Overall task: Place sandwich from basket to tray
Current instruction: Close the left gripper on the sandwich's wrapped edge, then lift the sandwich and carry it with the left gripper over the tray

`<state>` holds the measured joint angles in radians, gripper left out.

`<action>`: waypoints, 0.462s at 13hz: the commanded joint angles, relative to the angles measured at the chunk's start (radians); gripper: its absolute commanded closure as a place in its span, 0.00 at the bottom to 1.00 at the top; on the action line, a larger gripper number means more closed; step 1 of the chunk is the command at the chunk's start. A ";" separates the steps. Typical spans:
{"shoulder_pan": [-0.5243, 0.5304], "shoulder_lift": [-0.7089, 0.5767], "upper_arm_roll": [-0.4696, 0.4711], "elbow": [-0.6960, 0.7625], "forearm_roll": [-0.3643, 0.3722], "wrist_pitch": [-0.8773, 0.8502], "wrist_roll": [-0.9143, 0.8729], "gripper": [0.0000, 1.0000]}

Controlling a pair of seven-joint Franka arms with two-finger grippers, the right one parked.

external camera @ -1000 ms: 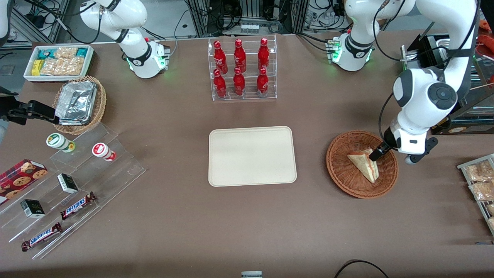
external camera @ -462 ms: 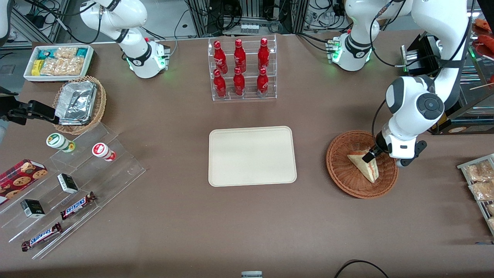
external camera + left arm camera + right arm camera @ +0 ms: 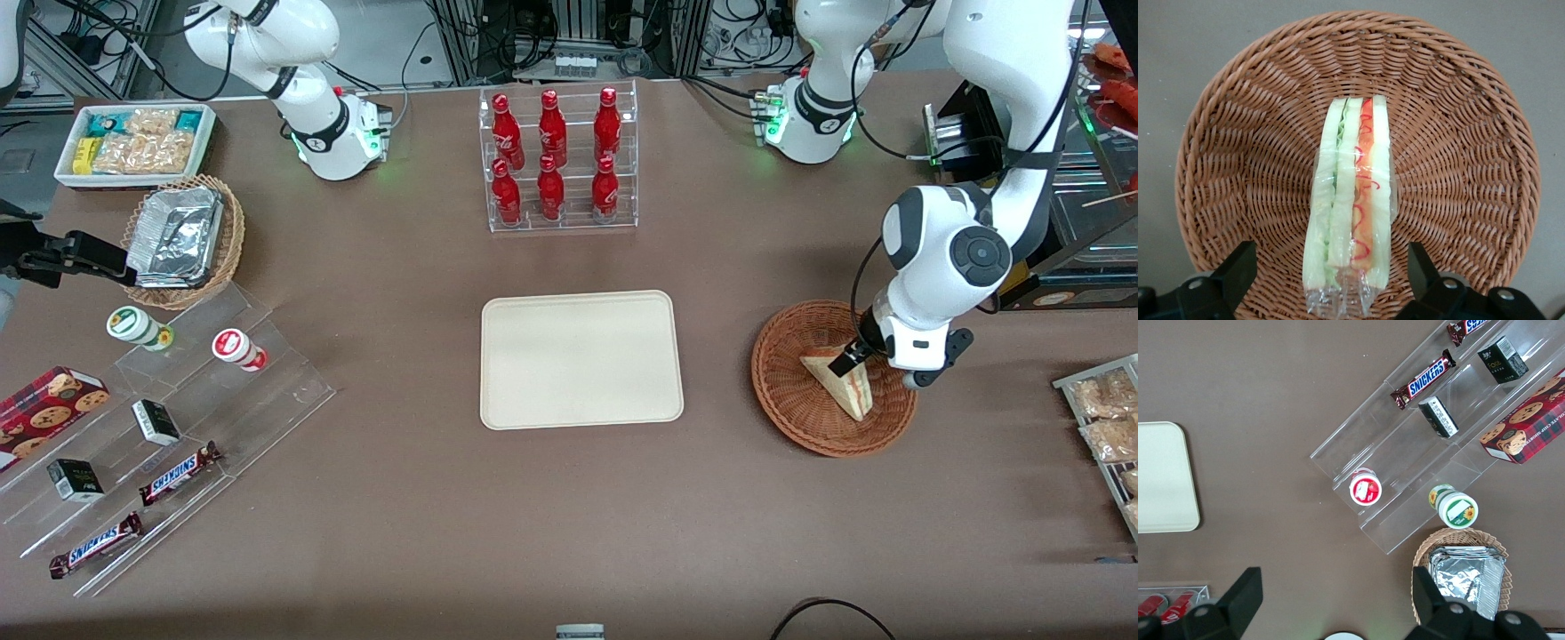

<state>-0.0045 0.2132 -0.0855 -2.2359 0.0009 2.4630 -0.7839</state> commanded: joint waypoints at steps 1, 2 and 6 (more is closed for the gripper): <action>-0.005 0.026 0.000 0.005 -0.019 0.040 -0.023 0.00; -0.005 0.035 0.000 0.005 -0.030 0.048 -0.023 0.00; -0.002 0.054 0.000 0.007 -0.036 0.051 -0.023 0.01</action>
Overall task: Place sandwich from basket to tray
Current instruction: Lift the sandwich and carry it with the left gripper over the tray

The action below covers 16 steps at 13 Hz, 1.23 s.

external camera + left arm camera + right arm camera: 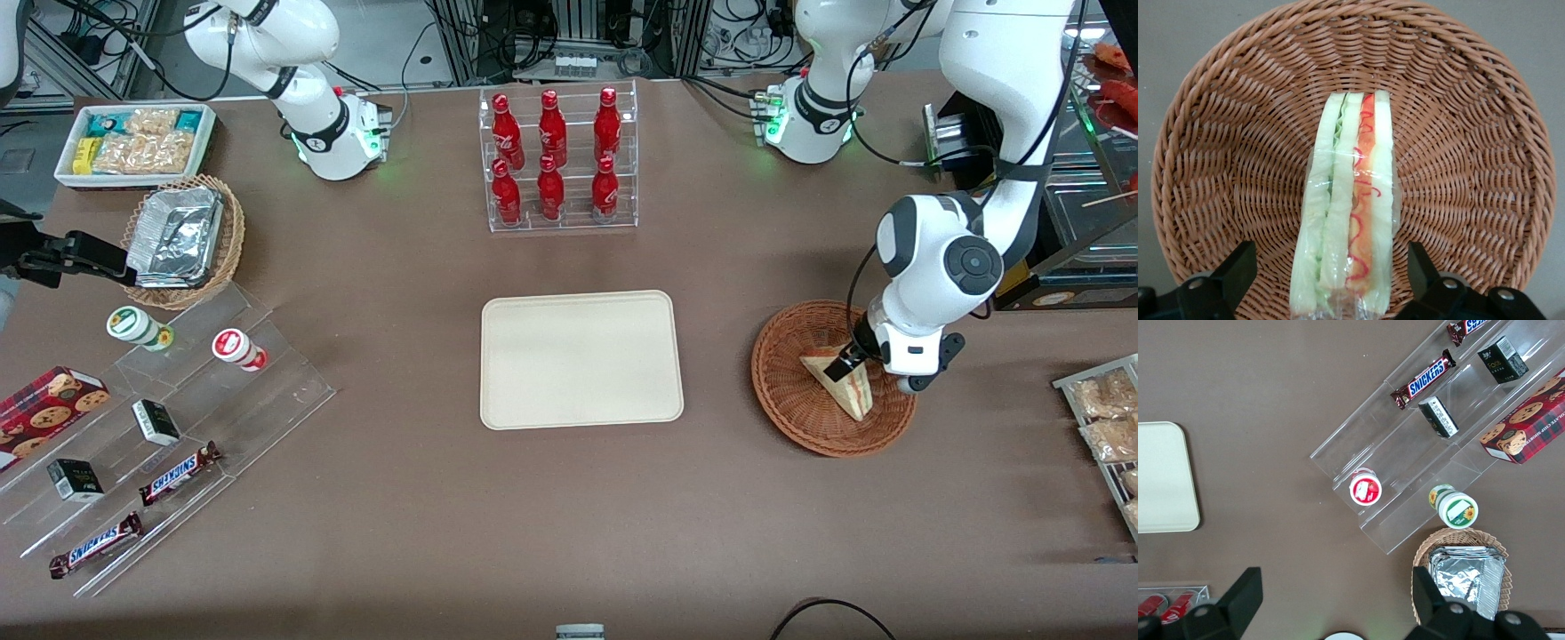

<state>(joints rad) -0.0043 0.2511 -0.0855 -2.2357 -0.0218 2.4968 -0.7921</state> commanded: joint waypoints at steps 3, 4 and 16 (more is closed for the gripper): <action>-0.002 0.025 0.000 0.007 -0.015 0.031 -0.015 0.86; 0.000 0.022 0.000 0.007 -0.015 0.030 -0.013 1.00; -0.083 -0.019 -0.007 0.252 -0.009 -0.387 0.010 1.00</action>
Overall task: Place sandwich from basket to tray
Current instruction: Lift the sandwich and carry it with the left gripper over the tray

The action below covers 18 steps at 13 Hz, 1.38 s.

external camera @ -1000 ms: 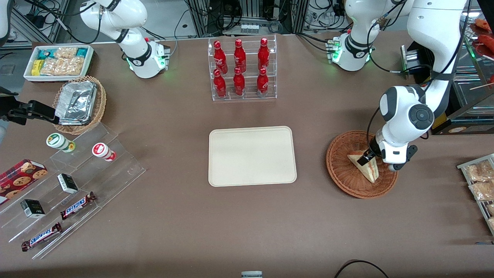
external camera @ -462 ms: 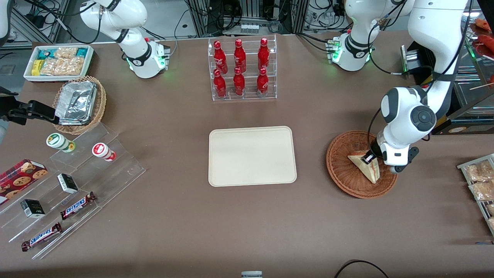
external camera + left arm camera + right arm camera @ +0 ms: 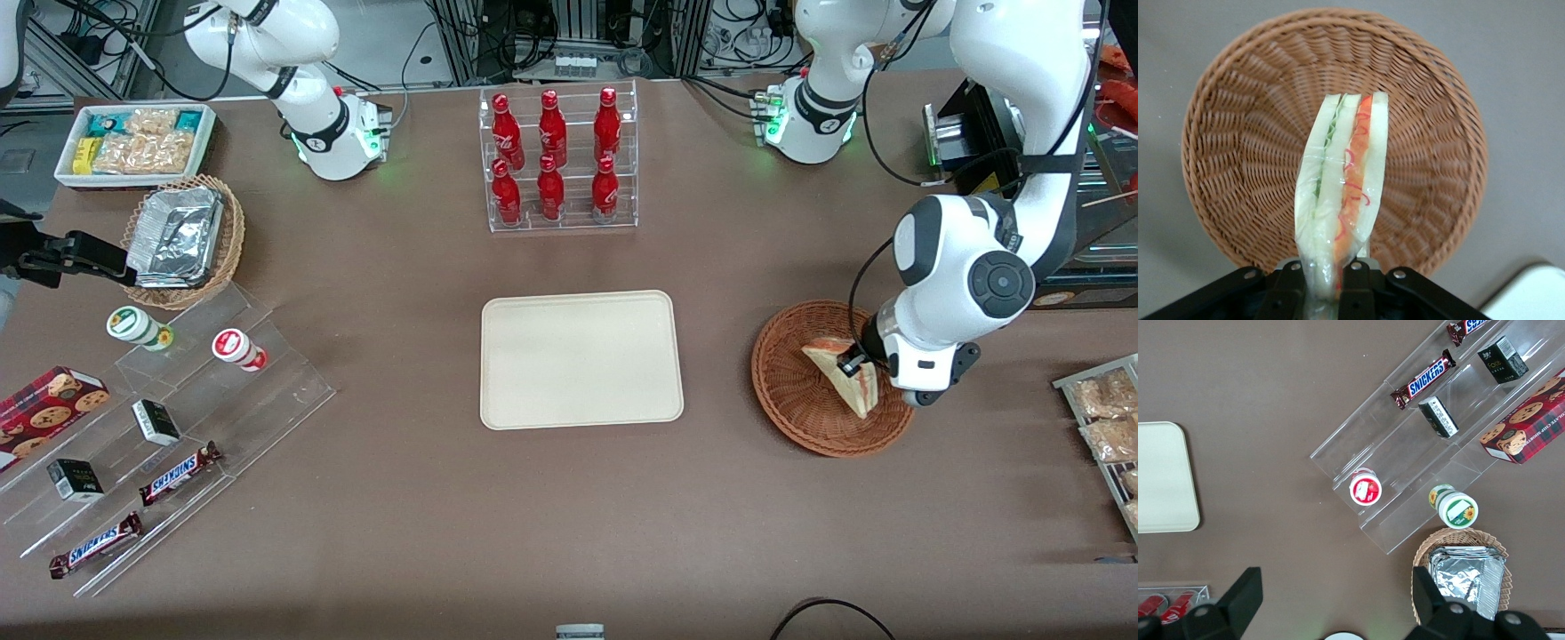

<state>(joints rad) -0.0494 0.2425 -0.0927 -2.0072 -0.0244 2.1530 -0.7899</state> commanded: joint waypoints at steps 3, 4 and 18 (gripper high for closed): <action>-0.098 -0.009 -0.001 0.060 -0.003 -0.076 0.014 1.00; -0.124 -0.003 -0.002 0.080 -0.003 -0.093 0.011 1.00; -0.503 0.266 -0.002 0.441 -0.003 -0.136 -0.103 1.00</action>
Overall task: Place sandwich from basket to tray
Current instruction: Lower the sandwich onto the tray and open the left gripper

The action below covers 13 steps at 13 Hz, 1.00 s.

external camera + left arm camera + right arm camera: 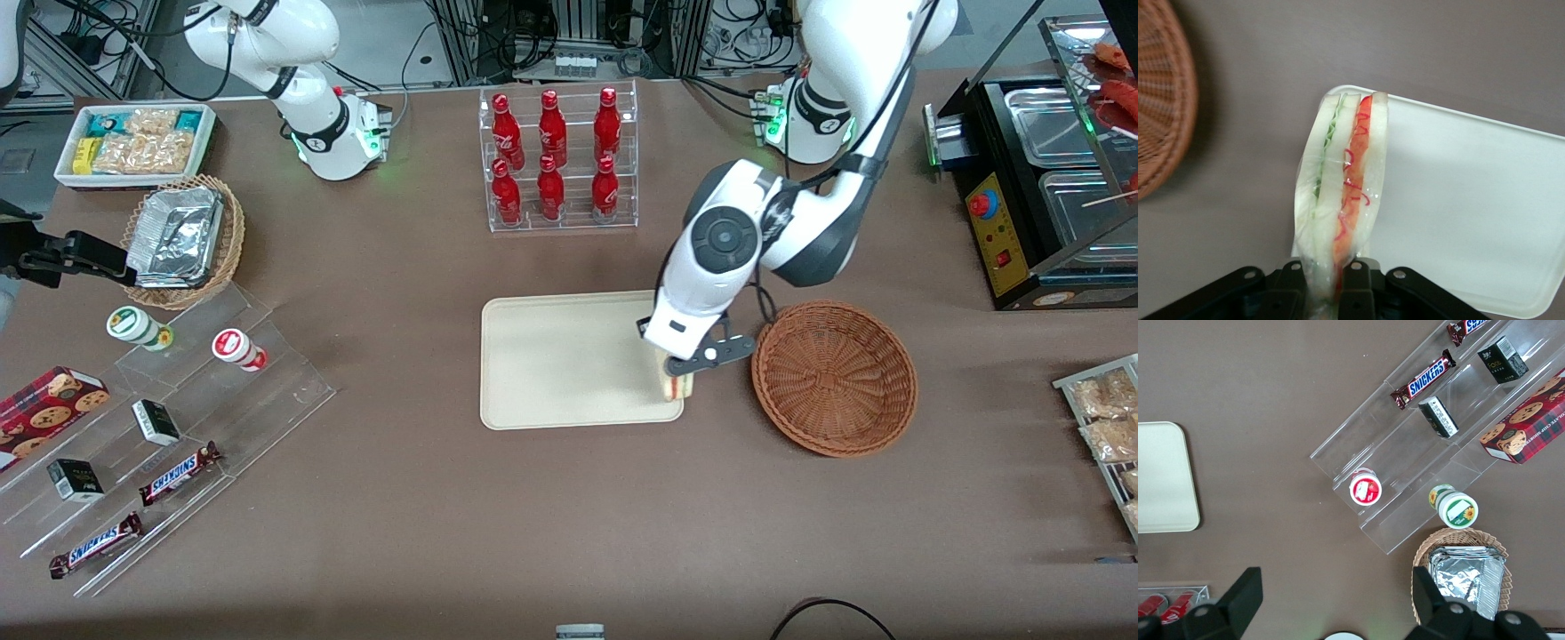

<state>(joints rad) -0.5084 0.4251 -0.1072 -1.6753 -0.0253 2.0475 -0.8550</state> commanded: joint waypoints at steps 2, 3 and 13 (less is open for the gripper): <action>-0.090 0.165 0.014 0.196 0.007 -0.039 -0.084 1.00; -0.113 0.216 0.015 0.254 0.005 -0.071 -0.107 1.00; -0.217 0.458 0.023 0.557 0.059 -0.171 -0.268 1.00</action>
<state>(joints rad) -0.6988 0.8561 -0.1013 -1.1714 0.0127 1.9088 -1.0782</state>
